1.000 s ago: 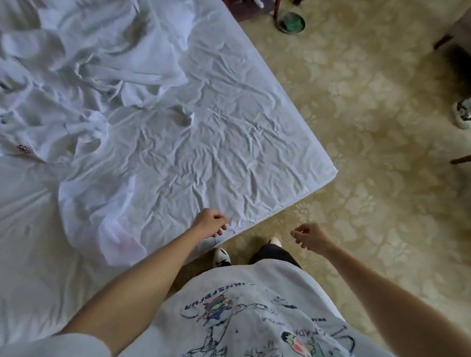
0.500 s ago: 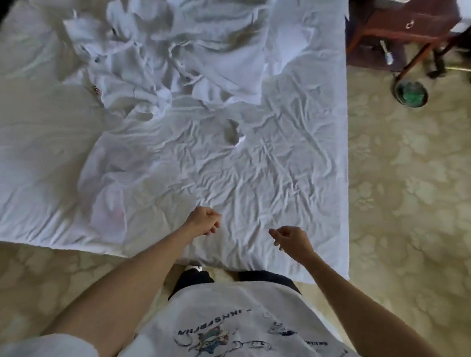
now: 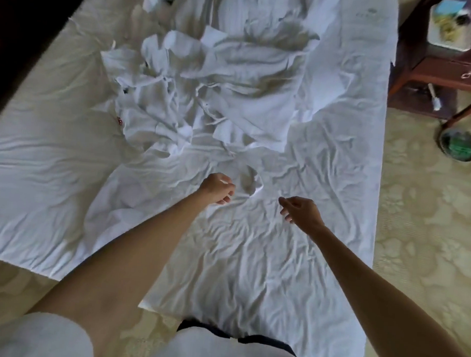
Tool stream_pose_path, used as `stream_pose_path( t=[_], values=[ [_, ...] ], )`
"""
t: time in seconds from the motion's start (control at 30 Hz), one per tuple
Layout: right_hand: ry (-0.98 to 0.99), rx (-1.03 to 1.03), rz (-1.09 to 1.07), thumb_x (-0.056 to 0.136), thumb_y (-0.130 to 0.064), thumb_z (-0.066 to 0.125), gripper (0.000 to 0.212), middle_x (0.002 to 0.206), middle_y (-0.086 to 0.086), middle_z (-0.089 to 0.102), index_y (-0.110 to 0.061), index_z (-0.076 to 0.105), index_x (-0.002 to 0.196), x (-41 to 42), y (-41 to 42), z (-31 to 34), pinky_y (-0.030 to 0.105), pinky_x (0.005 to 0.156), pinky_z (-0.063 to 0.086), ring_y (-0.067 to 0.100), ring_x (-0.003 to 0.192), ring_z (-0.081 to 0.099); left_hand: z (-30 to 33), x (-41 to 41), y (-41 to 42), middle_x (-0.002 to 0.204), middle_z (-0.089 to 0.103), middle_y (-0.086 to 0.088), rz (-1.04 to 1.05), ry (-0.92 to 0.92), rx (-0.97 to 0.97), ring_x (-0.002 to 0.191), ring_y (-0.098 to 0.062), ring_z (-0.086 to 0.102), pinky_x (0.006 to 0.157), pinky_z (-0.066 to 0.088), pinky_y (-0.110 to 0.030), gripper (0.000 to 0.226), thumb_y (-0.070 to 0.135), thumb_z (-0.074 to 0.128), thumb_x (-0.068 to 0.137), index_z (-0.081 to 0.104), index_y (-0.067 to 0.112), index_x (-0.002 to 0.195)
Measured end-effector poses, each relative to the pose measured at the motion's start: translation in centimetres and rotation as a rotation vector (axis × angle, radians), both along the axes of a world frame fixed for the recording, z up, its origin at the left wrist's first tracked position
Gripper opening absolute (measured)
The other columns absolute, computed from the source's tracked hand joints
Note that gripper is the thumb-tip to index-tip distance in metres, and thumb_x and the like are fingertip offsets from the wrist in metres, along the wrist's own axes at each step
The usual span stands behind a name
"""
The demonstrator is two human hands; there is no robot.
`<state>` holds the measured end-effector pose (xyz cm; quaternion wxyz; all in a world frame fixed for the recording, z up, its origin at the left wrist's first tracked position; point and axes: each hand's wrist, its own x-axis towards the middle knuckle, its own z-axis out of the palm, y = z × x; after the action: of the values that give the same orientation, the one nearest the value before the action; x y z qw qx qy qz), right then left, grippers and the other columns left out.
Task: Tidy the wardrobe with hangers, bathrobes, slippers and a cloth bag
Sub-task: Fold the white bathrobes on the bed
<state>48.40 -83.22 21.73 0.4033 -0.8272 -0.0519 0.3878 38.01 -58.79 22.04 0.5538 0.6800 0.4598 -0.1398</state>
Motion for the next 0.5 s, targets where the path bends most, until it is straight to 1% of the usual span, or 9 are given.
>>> stream_pose_path(
  t=[0.1, 0.17, 0.2, 0.23, 0.27, 0.3, 0.37, 0.43, 0.5],
  values=[
    [0.043, 0.014, -0.061, 0.094, -0.034, 0.067, 0.029, 0.078, 0.008, 0.073, -0.005, 0.073, 0.093, 4.7, 3.6, -0.4, 0.028, 0.062, 0.052, 0.015, 0.058, 0.062, 0.1, 5.0, 3.8, 0.081, 0.070, -0.006, 0.006, -0.018, 0.008, 0.058, -0.013, 0.065, 0.046, 0.050, -0.018, 0.024, 0.014, 0.065, 0.089, 0.063, 0.013, 0.113],
    [0.078, 0.021, -0.121, 0.095, -0.033, 0.066, 0.027, 0.078, 0.009, 0.072, -0.006, 0.073, 0.094, 7.8, 5.8, -1.2, 0.027, 0.060, 0.051, 0.016, 0.059, 0.061, -0.8, 8.2, 6.3, 0.078, 0.070, -0.004, 0.012, -0.010, 0.022, 0.059, -0.014, 0.066, 0.047, 0.051, -0.020, 0.024, 0.015, 0.066, 0.088, 0.065, 0.011, 0.112],
    [0.082, 0.017, -0.144, 0.095, -0.033, 0.067, 0.027, 0.078, 0.009, 0.072, -0.007, 0.074, 0.094, 9.3, 6.8, -1.8, 0.027, 0.060, 0.051, 0.017, 0.060, 0.061, -1.5, 9.7, 7.5, 0.077, 0.070, -0.004, 0.011, -0.002, 0.035, 0.060, -0.015, 0.066, 0.049, 0.054, -0.022, 0.024, 0.015, 0.066, 0.087, 0.067, 0.010, 0.110],
    [0.082, 0.006, -0.159, 0.095, -0.033, 0.067, 0.027, 0.078, 0.009, 0.072, -0.007, 0.074, 0.094, 10.8, 7.9, -2.4, 0.026, 0.059, 0.051, 0.017, 0.061, 0.061, -2.2, 11.1, 8.7, 0.078, 0.071, -0.005, 0.002, 0.013, 0.053, 0.063, -0.017, 0.068, 0.055, 0.059, -0.027, 0.023, 0.015, 0.066, 0.085, 0.069, 0.009, 0.107],
    [0.082, -0.011, -0.165, 0.094, -0.033, 0.068, 0.027, 0.079, 0.010, 0.072, -0.007, 0.074, 0.093, 12.4, 8.8, -3.3, 0.026, 0.059, 0.051, 0.017, 0.061, 0.062, -3.1, 12.6, 9.9, 0.081, 0.073, -0.006, -0.017, 0.032, 0.078, 0.067, -0.020, 0.070, 0.065, 0.062, -0.032, 0.022, 0.016, 0.065, 0.084, 0.069, 0.010, 0.105],
    [0.081, -0.035, -0.160, 0.094, -0.033, 0.068, 0.027, 0.080, 0.011, 0.073, -0.007, 0.074, 0.092, 13.9, 9.9, -4.1, 0.026, 0.058, 0.051, 0.017, 0.061, 0.061, -4.1, 13.9, 11.2, 0.088, 0.075, -0.007, -0.040, 0.055, 0.108, 0.072, -0.021, 0.071, 0.072, 0.062, -0.032, 0.023, 0.019, 0.065, 0.083, 0.068, 0.014, 0.106],
    [0.053, -0.086, -0.131, 0.093, -0.034, 0.069, 0.027, 0.083, 0.014, 0.074, -0.008, 0.074, 0.091, 17.0, 11.8, -6.1, 0.027, 0.058, 0.052, 0.017, 0.060, 0.062, -5.8, 16.9, 13.6, 0.103, 0.074, -0.007, -0.087, 0.109, 0.168, 0.085, -0.022, 0.071, 0.079, 0.058, -0.029, 0.029, 0.025, 0.067, 0.083, 0.063, 0.021, 0.111],
    [-0.046, -0.132, -0.095, 0.091, -0.034, 0.070, 0.027, 0.083, 0.009, 0.074, -0.007, 0.075, 0.094, 20.2, 14.0, -8.0, 0.030, 0.066, 0.054, 0.019, 0.067, 0.066, -7.6, 20.2, 16.1, 0.120, 0.068, -0.005, -0.152, 0.143, 0.268, 0.109, -0.025, 0.065, 0.092, 0.052, -0.031, 0.040, 0.027, 0.068, 0.083, 0.059, 0.020, 0.121],
    [-0.146, -0.180, -0.085, 0.089, -0.035, 0.072, 0.025, 0.084, 0.002, 0.072, -0.011, 0.075, 0.097, 23.6, 16.3, -9.3, 0.029, 0.076, 0.050, 0.019, 0.080, 0.066, -9.0, 23.7, 18.2, 0.130, 0.059, -0.006, -0.229, 0.136, 0.396, 0.121, -0.027, 0.057, 0.097, 0.049, -0.036, 0.048, 0.022, 0.066, 0.085, 0.053, 0.017, 0.131]
  ],
)
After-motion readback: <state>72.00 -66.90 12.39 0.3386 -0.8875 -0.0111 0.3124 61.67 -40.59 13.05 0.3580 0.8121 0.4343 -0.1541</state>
